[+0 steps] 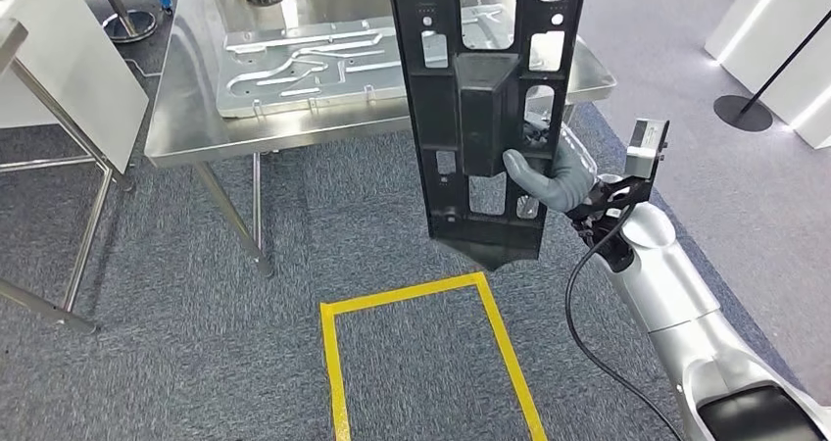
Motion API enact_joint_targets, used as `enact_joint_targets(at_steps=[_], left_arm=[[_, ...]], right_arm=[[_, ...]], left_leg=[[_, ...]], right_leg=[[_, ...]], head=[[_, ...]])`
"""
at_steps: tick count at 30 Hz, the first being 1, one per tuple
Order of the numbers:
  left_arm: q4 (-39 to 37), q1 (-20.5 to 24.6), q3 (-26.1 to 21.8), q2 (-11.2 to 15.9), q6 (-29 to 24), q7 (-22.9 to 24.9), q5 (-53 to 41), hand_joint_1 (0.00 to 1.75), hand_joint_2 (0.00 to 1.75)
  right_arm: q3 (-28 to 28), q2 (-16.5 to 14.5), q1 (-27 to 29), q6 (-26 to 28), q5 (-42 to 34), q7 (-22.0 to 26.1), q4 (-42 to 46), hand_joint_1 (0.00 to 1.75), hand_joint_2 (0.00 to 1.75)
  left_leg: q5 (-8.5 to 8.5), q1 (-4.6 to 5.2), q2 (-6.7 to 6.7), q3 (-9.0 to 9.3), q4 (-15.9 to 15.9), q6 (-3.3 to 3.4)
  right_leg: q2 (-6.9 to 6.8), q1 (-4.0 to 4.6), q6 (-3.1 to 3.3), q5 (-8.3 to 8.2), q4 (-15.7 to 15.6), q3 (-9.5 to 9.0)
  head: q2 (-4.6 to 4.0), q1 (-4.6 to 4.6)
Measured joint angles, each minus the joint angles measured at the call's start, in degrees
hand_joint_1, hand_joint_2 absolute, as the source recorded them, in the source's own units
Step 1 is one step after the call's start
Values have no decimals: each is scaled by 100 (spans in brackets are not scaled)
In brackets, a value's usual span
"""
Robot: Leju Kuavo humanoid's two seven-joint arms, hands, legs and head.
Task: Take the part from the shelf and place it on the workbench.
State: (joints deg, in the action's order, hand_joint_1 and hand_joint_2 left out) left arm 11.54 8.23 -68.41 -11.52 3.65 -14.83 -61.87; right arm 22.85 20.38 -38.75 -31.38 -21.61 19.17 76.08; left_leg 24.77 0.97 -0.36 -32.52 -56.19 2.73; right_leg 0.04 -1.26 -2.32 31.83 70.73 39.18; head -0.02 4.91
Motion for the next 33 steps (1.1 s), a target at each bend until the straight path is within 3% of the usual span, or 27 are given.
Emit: enact_joint_targets(at_steps=[2,3,5,7,11,12,14,16,17,18,19,22,23,25,26,28,29,31,32,33], left_arm=[[0,-17,0,-8,7,1,-2,0,175],[0,-25,0,-10,8,1,-4,0,175],[0,-29,0,-15,9,1,-9,0,175],[0,-21,0,-16,8,0,-12,0,175],[0,-11,0,-15,7,1,-22,0,175],[-1,-6,1,-16,7,1,-32,0,175],[-2,0,2,-19,6,2,-49,0,175],[-3,-12,2,-19,1,6,-59,0,175],[-4,-21,2,-19,-2,9,-63,0,175],[-4,-27,2,-19,-5,11,-66,0,175],[-4,-31,2,-19,-7,14,-69,0,175],[-4,-46,1,3,-10,23,-69,0,175],[-4,-53,0,13,-10,28,-69,0,175],[-4,-50,1,26,-13,33,-71,0,175],[-4,-47,1,27,-14,34,-71,0,175],[-4,-31,1,30,-18,34,-70,0,175],[-4,-23,0,31,-18,34,-70,0,175],[-4,-12,1,25,-14,34,-71,0,175],[-4,-18,1,20,-11,34,-71,0,175],[-4,-26,1,13,-9,35,-72,0,175]], right_arm=[[19,5,7,10,-14,-5,-19,147,175],[26,12,8,16,-24,-7,-25,147,175],[33,40,8,26,-49,-9,-30,147,175],[39,70,4,32,-72,-8,-36,147,175],[45,110,9,40,-90,-2,-30,147,175],[45,120,7,43,-97,3,-25,147,175],[45,139,11,48,-112,14,-15,147,175],[45,149,36,53,-119,18,-10,147,175],[45,153,55,60,-121,18,-4,147,175],[45,157,72,69,-122,19,5,147,175],[45,161,85,82,-124,20,16,147,175],[50,164,120,110,-132,26,35,147,175],[53,164,143,113,-134,26,38,147,175],[56,183,180,115,-138,24,54,147,175],[54,196,196,120,-140,22,63,147,175],[45,228,202,133,-154,30,74,147,175],[43,241,208,138,-161,32,74,147,175],[41,275,225,139,-173,35,73,147,175],[41,289,239,139,-179,35,73,147,175],[39,306,250,139,-187,35,73,147,175]], left_leg=[[96,-3,-2,84,-16,-10],[150,-7,-2,143,-29,-22],[286,-16,-1,295,-59,-61],[414,-15,-2,397,-71,-131],[446,-20,14,445,-262,-265],[427,-31,14,340,-490,-291],[498,-62,14,-104,-1209,-346],[836,-79,15,-609,-1750,-372],[997,-80,15,-774,-1800,-363],[1052,-73,13,-863,-1681,-337],[929,-57,11,-883,-1412,-290],[-268,79,-50,-775,-357,-90],[-549,124,-82,-722,-153,-42],[-640,149,-119,-568,42,9],[-638,143,-110,-461,140,22],[-591,106,-96,-240,278,53],[-538,88,-92,-157,308,58],[-407,55,-92,-21,310,42],[-333,37,-95,43,292,18],[-254,15,-98,108,263,-11]], right_leg=[[-2,-12,-42,34,307,311],[-4,-19,-57,-100,148,307],[-15,-29,-61,-588,-596,70],[-31,4,15,-846,-1122,-121],[2,25,224,-778,-1231,-305],[4,23,262,-732,-1244,-388],[7,31,310,-617,-1269,-558],[22,45,322,-480,-1280,-725],[31,52,323,-404,-1281,-819],[41,60,322,-322,-1283,-923],[47,68,322,-237,-1286,-1037],[76,52,286,-11,-1337,-1310],[92,38,260,26,-1379,-1375],[113,24,193,-29,-1396,-1454],[102,17,173,-102,-1294,-1441],[76,13,140,-176,-779,-1173],[64,4,118,-107,-438,-948],[60,-20,39,275,49,-466],[58,-41,-8,448,105,-294],[53,-64,-55,507,10,-195]], head=[[0,0],[0,1],[0,0],[0,-2],[0,-1],[0,0],[0,1],[0,1],[0,1],[0,1],[0,1],[0,-1],[0,-1],[0,-2],[0,-2],[0,-3],[0,-3],[0,-3],[0,-3],[0,-4]])
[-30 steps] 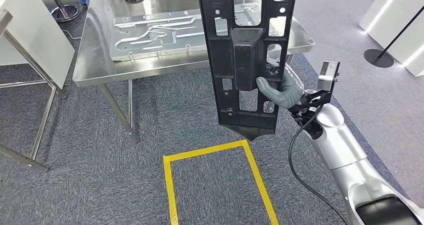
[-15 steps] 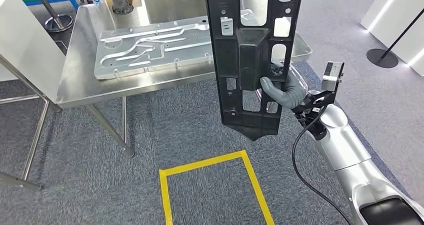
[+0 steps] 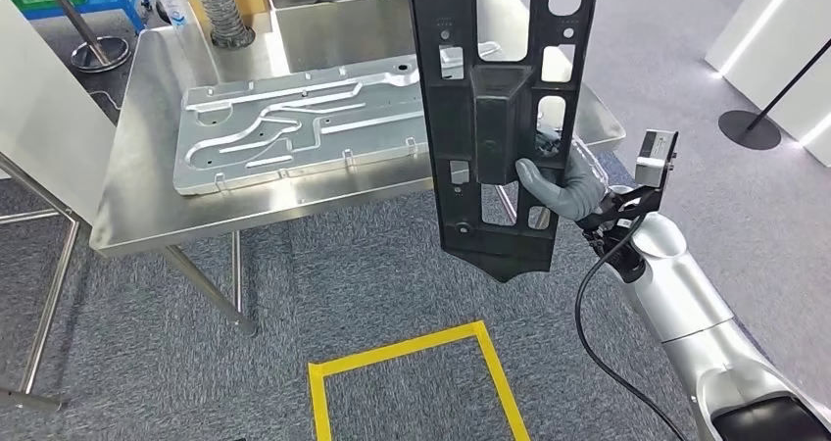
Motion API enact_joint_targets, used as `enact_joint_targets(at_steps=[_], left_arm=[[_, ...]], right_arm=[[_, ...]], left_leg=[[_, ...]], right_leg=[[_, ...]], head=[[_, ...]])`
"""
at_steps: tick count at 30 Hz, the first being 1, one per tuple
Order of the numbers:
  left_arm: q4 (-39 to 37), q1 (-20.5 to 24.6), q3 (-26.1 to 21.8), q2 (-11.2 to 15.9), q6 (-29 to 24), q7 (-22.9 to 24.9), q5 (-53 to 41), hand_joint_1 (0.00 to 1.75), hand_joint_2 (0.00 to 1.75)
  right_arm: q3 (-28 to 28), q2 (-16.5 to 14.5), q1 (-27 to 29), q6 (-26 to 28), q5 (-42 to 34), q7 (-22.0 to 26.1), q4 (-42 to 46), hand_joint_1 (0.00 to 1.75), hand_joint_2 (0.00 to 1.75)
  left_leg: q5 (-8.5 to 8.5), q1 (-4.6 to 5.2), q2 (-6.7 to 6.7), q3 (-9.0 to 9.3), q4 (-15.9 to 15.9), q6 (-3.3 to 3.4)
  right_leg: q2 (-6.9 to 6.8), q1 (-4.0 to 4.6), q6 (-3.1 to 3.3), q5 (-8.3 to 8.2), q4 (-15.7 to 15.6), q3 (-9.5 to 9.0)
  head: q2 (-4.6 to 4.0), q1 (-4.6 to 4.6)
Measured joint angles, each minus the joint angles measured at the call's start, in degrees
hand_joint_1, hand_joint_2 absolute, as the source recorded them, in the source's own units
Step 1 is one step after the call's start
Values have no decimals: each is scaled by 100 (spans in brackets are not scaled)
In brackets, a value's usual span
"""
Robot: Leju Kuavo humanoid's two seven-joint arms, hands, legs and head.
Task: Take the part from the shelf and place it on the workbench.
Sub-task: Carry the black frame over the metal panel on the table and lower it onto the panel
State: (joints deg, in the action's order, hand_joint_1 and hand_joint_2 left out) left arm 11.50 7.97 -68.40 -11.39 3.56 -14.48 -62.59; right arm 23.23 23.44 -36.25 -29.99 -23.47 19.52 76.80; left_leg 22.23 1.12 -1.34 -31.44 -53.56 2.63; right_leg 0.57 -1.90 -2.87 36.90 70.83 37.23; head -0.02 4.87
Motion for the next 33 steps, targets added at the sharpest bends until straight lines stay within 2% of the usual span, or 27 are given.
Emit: enact_joint_targets(at_steps=[1,2,3,4,5,6,7,9,10,12,14,15,16,18,19,20,22,23,25,26,27,29,30,31,32,33], left_arm=[[-1,-8,0,-5,1,1,0,0,175],[-1,-12,-1,-8,1,1,0,0,175],[-2,-12,-1,-8,0,1,1,0,175],[-2,-8,-1,-7,-1,-1,1,0,175],[-2,-6,-1,-4,-2,-3,1,0,175],[-2,-5,-1,-2,-4,-7,1,0,175],[-2,-4,-1,-2,-8,-13,1,0,175],[-2,1,0,-4,-14,-30,2,0,175],[-2,6,1,-8,-17,-39,3,0,175],[-2,12,1,-15,-17,-49,7,0,175],[-2,8,-1,-18,-17,-51,12,0,175],[-2,4,-1,-19,-18,-51,16,0,175],[-2,1,-1,-19,-19,-52,20,0,175],[-2,0,-3,-16,-19,-55,33,0,175],[-2,4,-7,-11,-19,-58,44,0,175],[-1,13,-11,-6,-18,-62,55,0,175],[-1,18,-21,3,-15,-69,74,0,175],[-1,13,-26,2,-15,-73,77,0,175],[-2,10,-35,1,-15,-80,81,0,175],[-2,20,-39,-2,-14,-81,83,0,175],[-2,33,-42,-8,-11,-83,85,0,175],[-2,39,-45,-21,-3,-82,86,0,175],[-2,31,-46,-27,-1,-82,86,0,175],[-2,22,-46,-30,1,-82,86,0,175],[-2,15,-48,-33,2,-82,85,0,175],[-2,11,-48,-37,2,-82,85,0,175]], right_arm=[[-5,20,7,-1,-11,1,0,147,175],[-11,41,13,-1,-21,3,-1,147,175],[-19,62,16,-3,-30,5,-4,147,175],[-24,77,20,-4,-37,7,-7,147,175],[-29,85,29,-5,-41,8,-7,147,175],[-34,90,35,-5,-44,8,-6,147,175],[-42,91,41,-4,-46,9,-3,147,175],[-60,94,45,-2,-52,11,4,147,175],[-68,94,42,-1,-55,13,9,147,175],[-75,94,43,-2,-57,15,16,147,175],[-75,94,50,-3,-57,15,16,147,175],[-74,94,53,-4,-57,15,16,147,175],[-74,94,54,-9,-57,15,15,147,175],[-74,92,46,-26,-57,14,12,147,175],[-72,90,38,-38,-57,15,6,147,175],[-69,88,30,-50,-57,17,-2,147,175],[-62,80,27,-69,-55,19,-14,147,175],[-61,78,27,-74,-54,20,-16,147,175],[-61,75,7,-77,-55,23,-20,147,175],[-64,77,-17,-76,-56,27,-22,147,175],[-66,77,-37,-77,-56,31,-27,147,175],[-65,78,-44,-78,-53,37,-44,147,175],[-63,78,-32,-78,-49,39,-52,147,175],[-62,78,-21,-78,-44,42,-60,147,175],[-62,78,-15,-78,-38,46,-63,147,175],[-62,78,-11,-78,-32,51,-64,147,175]], left_leg=[[89,-27,-3,63,-48,-35],[188,-50,-5,105,-109,-78],[295,-64,-7,144,-193,-122],[388,-72,-8,158,-263,-167],[462,-70,-3,153,-313,-207],[505,-68,3,160,-358,-239],[527,-72,10,151,-367,-266],[541,-96,34,96,-524,-312],[579,-110,51,-21,-733,-334],[806,-122,85,-439,-1442,-367],[1082,-120,95,-870,-2037,-356],[1077,-107,95,-975,-2082,-321],[931,-83,94,-978,-1922,-268],[352,15,97,-738,-1141,-120],[169,66,102,-609,-783,-49],[77,114,104,-509,-521,8],[102,160,106,-409,-277,94],[59,157,104,-322,-167,124],[-20,128,108,-124,3,150],[-31,111,110,-48,36,137],[-10,106,109,-14,34,123],[74,95,100,14,-20,99],[132,86,94,31,-59,85],[197,72,88,53,-111,65],[275,53,83,84,-174,42],[362,39,80,103,-241,14]], right_leg=[[-8,-27,-49,-122,-251,18],[-27,-60,-104,-433,-596,-16],[-64,-77,-131,-797,-910,-56],[-97,-82,-91,-1080,-1121,-87],[-119,-74,-26,-1279,-1208,-88],[-129,-53,63,-1329,-1195,-69],[-114,-40,148,-1316,-1165,-64],[-94,-25,224,-1309,-1167,-90],[-88,-17,256,-1291,-1174,-122],[-86,11,298,-1234,-1191,-184],[-84,61,330,-1165,-1196,-251],[-82,89,346,-1127,-1196,-294],[-78,115,358,-1088,-1196,-346],[-74,142,373,-1007,-1210,-464],[-70,144,368,-977,-1227,-511],[-65,134,348,-954,-1257,-541],[-59,114,278,-1007,-1295,-591],[-62,106,241,-1032,-1296,-608],[-62,103,191,-997,-1151,-595],[-58,100,175,-885,-965,-509],[-53,95,146,-740,-661,-339],[-52,81,82,-465,-1,131],[-53,70,57,-429,165,305],[-54,58,46,-511,107,370],[-56,46,36,-712,-161,325],[-62,31,29,-998,-530,233]], head=[[0,0],[0,0],[0,0],[0,0],[0,0],[0,1],[0,1],[0,3],[0,3],[0,4],[0,3],[0,4],[0,4],[0,3],[0,3],[0,3],[0,3],[0,3],[0,3],[0,2],[0,2],[0,2],[0,2],[0,2],[0,2],[0,2]])
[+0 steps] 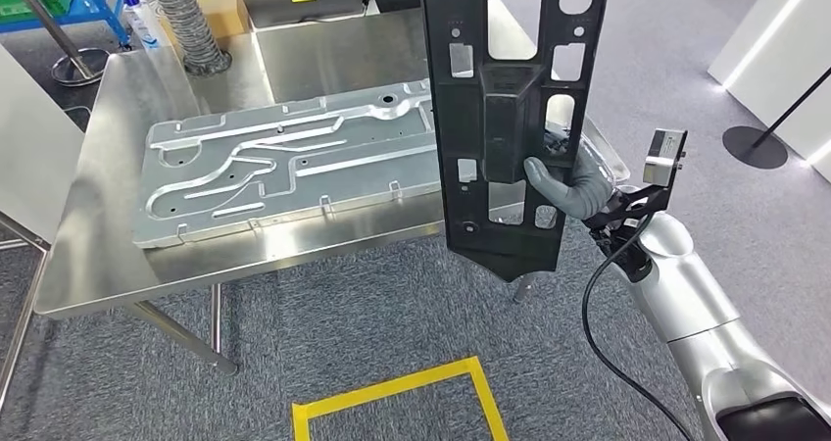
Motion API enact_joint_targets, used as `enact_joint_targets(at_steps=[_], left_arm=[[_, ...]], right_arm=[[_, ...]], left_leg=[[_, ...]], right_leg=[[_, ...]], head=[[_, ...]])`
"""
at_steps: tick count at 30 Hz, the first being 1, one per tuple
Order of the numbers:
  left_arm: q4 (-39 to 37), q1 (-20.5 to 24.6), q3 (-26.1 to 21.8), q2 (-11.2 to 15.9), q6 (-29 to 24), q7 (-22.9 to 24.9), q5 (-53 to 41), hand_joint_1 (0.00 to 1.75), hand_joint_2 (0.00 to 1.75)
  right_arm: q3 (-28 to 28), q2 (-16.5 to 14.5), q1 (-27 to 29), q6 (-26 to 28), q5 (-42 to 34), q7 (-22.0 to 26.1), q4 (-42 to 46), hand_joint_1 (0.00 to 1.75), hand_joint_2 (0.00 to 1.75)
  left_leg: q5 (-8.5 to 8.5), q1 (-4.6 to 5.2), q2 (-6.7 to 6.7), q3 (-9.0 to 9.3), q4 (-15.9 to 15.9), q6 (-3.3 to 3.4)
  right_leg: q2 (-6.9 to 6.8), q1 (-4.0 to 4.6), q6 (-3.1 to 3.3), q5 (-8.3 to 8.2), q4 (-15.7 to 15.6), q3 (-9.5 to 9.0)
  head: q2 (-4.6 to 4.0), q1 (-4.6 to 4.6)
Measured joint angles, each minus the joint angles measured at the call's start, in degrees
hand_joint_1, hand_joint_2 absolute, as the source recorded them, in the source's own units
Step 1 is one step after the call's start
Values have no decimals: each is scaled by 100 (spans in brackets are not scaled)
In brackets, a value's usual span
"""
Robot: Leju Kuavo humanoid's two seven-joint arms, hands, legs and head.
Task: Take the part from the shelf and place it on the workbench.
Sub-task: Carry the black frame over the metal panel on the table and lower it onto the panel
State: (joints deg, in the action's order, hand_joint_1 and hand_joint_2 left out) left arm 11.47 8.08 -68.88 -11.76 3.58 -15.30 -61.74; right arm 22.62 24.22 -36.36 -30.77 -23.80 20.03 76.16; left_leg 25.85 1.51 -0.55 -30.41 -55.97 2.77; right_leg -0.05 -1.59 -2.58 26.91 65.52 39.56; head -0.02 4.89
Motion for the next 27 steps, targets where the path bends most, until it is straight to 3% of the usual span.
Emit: enact_joint_targets(at_steps=[2,3,5,7,9,11,12,13,14,17,18,19,21,23,24,26,27], left_arm=[[0,8,-2,-4,1,1,-1,0,175],[0,11,-3,-4,1,1,-1,0,175],[0,14,-5,-4,2,1,-1,0,175],[0,16,-5,-7,2,0,-1,0,175],[-1,19,-5,-14,2,-1,-3,0,175],[-2,7,-5,-19,3,-1,-5,0,175],[-3,-2,-5,-20,2,-1,-4,0,175],[-4,-10,-6,-21,-3,-6,-2,0,175],[-4,-15,-7,-22,-9,-17,2,0,175],[-4,-22,-9,-22,-21,-61,15,0,175],[-4,-24,-9,-21,-21,-68,14,0,175],[-4,-27,-10,-21,-21,-72,10,0,175],[-4,-28,-10,-20,-24,-78,2,0,175],[-4,-20,-10,-20,-31,-85,2,0,175],[-4,-12,-10,-19,-34,-87,2,0,175],[-4,4,-10,-18,-41,-89,2,0,175],[-4,5,-10,-19,-42,-89,2,0,175]], right_arm=[[4,-1,3,0,8,8,-9,147,175],[6,-1,11,1,12,9,-13,147,175],[6,-1,25,2,20,9,-15,147,175],[3,-3,26,5,21,11,-10,147,175],[3,-8,23,8,22,14,-2,147,175],[8,-16,23,7,28,13,1,147,175],[10,-25,23,8,34,10,1,147,175],[13,-36,22,9,43,7,1,147,175],[14,-49,19,12,52,2,1,147,175],[14,-85,-21,16,88,-16,-3,147,175],[14,-92,-46,14,98,-26,-9,147,175],[14,-97,-67,10,105,-36,-15,147,175],[10,-99,-93,-11,109,-51,-27,147,175],[4,-95,-111,-37,105,-57,-39,147,175],[1,-92,-132,-48,103,-61,-46,147,175],[-1,-86,-178,-74,101,-73,-79,147,175],[5,-84,-202,-92,104,-80,-114,147,175]], left_leg=[[146,-11,-5,10,-123,-64],[192,-9,-4,-4,-151,-94],[219,-7,0,-13,-188,-143],[192,-18,7,-125,-459,-195],[253,-58,14,-498,-1105,-263],[541,-111,18,-966,-1764,-328],[674,-133,18,-1135,-1922,-351],[717,-150,19,-1220,-1909,-364],[630,-166,19,-1220,-1726,-369],[-225,-192,22,-955,-604,-345],[-439,-180,23,-889,-355,-321],[-537,-154,22,-867,-246,-291],[-540,-115,16,-834,-220,-213],[-537,-107,11,-769,-153,-127],[-527,-109,9,-738,-127,-85],[-486,-83,8,-713,-123,-24],[-465,-69,6,-704,-129,-5]], right_leg=[[-5,13,39,-358,-540,-118],[-3,23,83,-433,-631,-117],[12,41,195,-415,-627,-115],[15,29,266,-369,-667,-208],[6,27,310,-289,-709,-350],[0,35,321,-190,-722,-482],[1,34,320,-140,-720,-551],[4,32,314,-90,-718,-622],[7,29,305,-44,-716,-694],[23,25,242,115,-713,-882],[31,25,204,160,-712,-907],[36,20,162,195,-716,-915],[38,-12,72,250,-742,-935],[28,-36,31,375,-602,-894],[25,-34,33,504,-354,-766],[22,-4,50,790,407,-307],[22,10,55,856,735,-74]], head=[[0,1],[0,1],[0,2],[0,1],[0,1],[0,1],[0,1],[0,1],[0,1],[0,1],[0,1],[0,1],[0,1],[0,1],[0,0],[0,1],[0,1]])
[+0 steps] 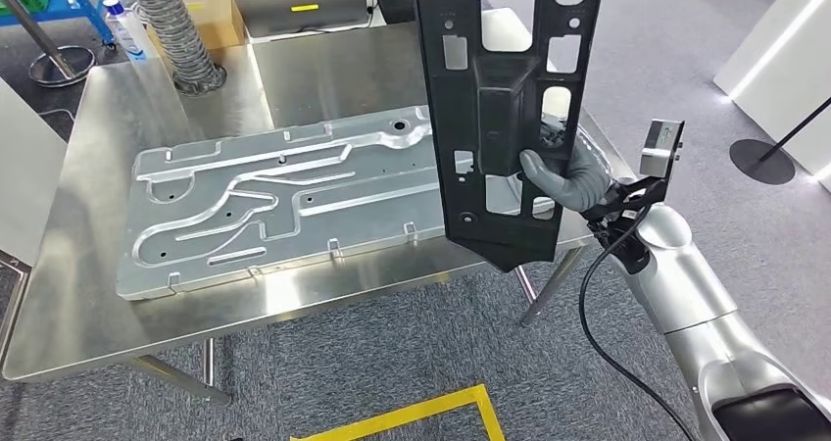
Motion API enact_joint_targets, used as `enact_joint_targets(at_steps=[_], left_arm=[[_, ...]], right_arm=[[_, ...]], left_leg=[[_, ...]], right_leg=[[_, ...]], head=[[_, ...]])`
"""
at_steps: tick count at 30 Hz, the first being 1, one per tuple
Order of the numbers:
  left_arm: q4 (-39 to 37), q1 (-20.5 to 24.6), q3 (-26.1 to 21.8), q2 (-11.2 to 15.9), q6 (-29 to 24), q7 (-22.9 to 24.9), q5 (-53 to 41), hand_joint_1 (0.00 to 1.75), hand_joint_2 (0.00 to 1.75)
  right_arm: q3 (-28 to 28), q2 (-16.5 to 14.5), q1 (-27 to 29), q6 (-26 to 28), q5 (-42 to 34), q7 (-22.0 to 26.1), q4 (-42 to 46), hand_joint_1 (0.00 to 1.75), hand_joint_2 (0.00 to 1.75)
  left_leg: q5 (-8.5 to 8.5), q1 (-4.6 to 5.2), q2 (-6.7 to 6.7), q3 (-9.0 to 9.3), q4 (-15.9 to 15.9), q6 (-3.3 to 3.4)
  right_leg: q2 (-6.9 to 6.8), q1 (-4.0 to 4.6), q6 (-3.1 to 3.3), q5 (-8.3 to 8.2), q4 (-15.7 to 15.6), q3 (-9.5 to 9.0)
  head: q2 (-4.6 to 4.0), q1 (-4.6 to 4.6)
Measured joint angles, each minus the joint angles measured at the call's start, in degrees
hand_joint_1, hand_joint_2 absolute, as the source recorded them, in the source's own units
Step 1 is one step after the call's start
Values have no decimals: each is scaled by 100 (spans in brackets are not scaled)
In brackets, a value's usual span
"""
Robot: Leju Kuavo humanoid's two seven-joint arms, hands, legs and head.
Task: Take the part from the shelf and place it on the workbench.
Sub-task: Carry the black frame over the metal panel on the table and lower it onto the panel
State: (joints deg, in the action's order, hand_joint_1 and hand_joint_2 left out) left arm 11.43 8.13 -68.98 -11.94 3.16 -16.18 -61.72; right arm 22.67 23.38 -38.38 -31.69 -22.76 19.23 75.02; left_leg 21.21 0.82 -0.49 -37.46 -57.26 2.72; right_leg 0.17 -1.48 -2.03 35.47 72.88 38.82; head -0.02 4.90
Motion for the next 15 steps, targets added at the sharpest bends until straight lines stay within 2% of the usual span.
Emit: enact_joint_targets(at_steps=[1,2,4,5,6,8,10,11,12,15], left_arm=[[-1,-5,0,-2,-1,2,0,0,175],[-1,-11,0,-3,-1,3,-2,0,175],[-2,-17,1,-4,0,5,-13,0,175],[-3,-11,1,-7,1,8,-21,0,175],[-4,-4,1,-10,3,14,-35,0,175],[-7,7,3,-17,10,31,-61,0,175],[-7,14,5,-15,22,42,-77,0,175],[-7,18,5,-14,33,44,-79,0,175],[-7,22,5,-13,46,44,-78,0,175],[-7,23,4,-12,100,36,-67,0,175]], right_arm=[[10,1,-30,-21,8,-7,-45,147,175],[26,2,-79,-40,25,-15,-100,147,175],[65,3,-256,-55,91,-33,-225,147,175],[91,3,-389,-56,134,-45,-301,147,175],[122,2,-546,-56,193,-58,-396,147,175],[225,-6,-930,-38,387,-55,-686,147,175],[402,-47,-1395,101,818,30,-1086,147,175],[530,-92,-1656,218,1121,93,-1320,147,175],[669,-157,-1931,359,1447,150,-1556,147,175],[1179,-479,-2769,906,2490,222,-2360,147,175]], left_leg=[[23,14,-4,10,-11,11],[51,27,-9,24,-32,16],[119,48,-20,45,-95,10],[154,69,-23,44,-137,-2],[178,83,-25,35,-165,-17],[199,102,-22,19,-191,-52],[230,109,-19,15,-215,-102],[302,104,-16,-21,-312,-143],[426,88,-14,-106,-517,-191],[916,-37,-3,-616,-1609,-321]], right_leg=[[0,13,9,-42,150,151],[0,25,26,-204,73,193],[-1,57,90,-701,-585,7],[-5,79,123,-887,-932,-118],[-10,97,147,-991,-1163,-201],[-11,121,167,-1013,-1290,-244],[-7,86,195,-1037,-1329,-262],[-9,63,214,-1049,-1352,-279],[-16,40,232,-1059,-1375,-298],[-18,31,247,-1057,-1383,-315]], head=[[0,0],[0,0],[0,0],[0,0],[0,0],[0,0],[0,0],[0,0],[0,0],[0,0]])
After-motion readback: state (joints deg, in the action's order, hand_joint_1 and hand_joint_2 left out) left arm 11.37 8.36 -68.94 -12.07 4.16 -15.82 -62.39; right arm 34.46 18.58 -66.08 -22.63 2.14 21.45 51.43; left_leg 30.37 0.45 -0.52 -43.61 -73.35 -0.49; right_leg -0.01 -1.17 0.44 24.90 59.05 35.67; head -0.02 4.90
